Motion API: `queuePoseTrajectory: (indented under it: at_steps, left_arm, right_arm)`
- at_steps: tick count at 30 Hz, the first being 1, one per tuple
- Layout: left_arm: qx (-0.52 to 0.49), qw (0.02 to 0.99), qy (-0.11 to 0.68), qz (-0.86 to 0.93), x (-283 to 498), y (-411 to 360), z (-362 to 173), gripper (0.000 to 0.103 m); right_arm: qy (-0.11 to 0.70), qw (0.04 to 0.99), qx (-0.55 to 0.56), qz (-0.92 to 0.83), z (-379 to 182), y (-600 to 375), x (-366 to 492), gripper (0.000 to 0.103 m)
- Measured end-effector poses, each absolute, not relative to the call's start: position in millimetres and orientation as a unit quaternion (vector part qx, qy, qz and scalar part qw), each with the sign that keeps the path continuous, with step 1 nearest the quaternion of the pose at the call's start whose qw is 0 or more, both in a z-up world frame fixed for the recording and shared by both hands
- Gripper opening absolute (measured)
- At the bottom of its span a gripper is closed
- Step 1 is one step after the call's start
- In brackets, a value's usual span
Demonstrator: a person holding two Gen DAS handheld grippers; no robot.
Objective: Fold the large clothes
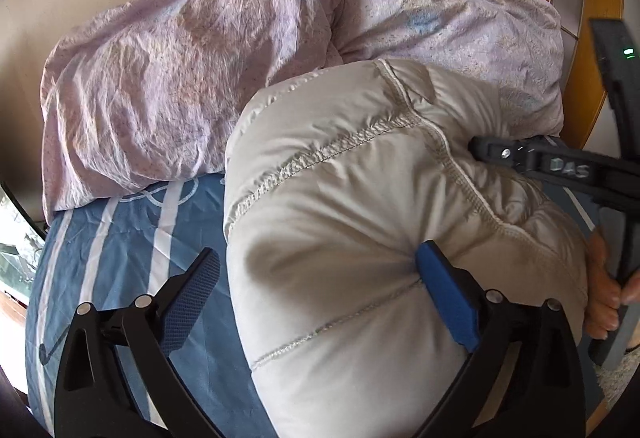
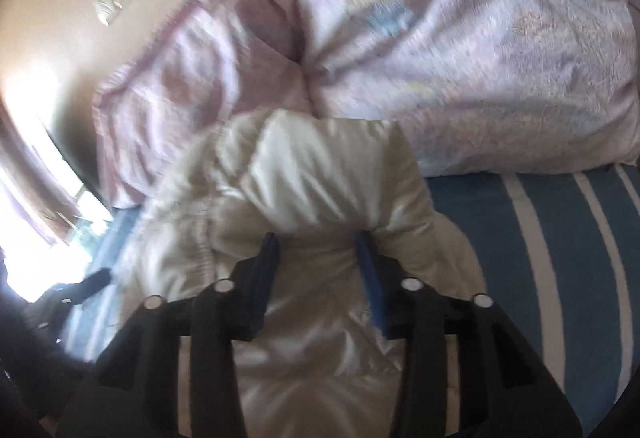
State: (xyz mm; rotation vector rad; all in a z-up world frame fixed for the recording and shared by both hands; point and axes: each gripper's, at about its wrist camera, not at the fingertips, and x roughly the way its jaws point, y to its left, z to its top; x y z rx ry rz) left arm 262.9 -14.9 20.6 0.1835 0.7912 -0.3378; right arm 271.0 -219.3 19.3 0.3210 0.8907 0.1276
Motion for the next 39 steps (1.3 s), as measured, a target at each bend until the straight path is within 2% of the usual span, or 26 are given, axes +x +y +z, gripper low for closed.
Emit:
queuePoseTrajectory:
  at_steps: [4, 9, 21, 24, 27, 31, 34, 39]
  left_arm:
    - [0.055, 0.898, 0.393, -0.189, 275, -19, 7, 0.102]
    - [0.07, 0.908, 0.371, -0.179, 276, -31, -3, 0.102]
    - [0.074, 0.925, 0.339, -0.158, 282, -42, -24, 0.102]
    - [0.09, 0.915, 0.361, -0.155, 283, -43, -17, 0.102]
    - [0.086, 0.9, 0.396, -0.16, 287, -36, 4, 0.102]
    - [0.115, 0.917, 0.361, -0.129, 297, -36, 27, 0.102]
    - [0.108, 0.899, 0.4, -0.144, 317, -41, 11, 0.102]
    - [0.107, 0.898, 0.399, -0.153, 317, -46, -9, 0.102]
  right_arm:
    - [0.438, 0.884, 0.155, 0.055, -6, -224, 279, 0.035]
    - [0.428, 0.889, 0.155, 0.053, -27, -223, 283, 0.035]
    - [0.425, 0.892, 0.146, 0.048, -47, -223, 297, 0.035]
    - [0.435, 0.891, 0.126, 0.041, -42, -220, 296, 0.035]
    - [0.439, 0.891, 0.11, 0.034, -33, -220, 289, 0.04]
    - [0.436, 0.89, 0.126, 0.037, -30, -228, 275, 0.043]
    - [0.431, 0.892, 0.133, 0.037, -35, -231, 267, 0.043]
    - [0.426, 0.896, 0.124, 0.035, -41, -228, 265, 0.043]
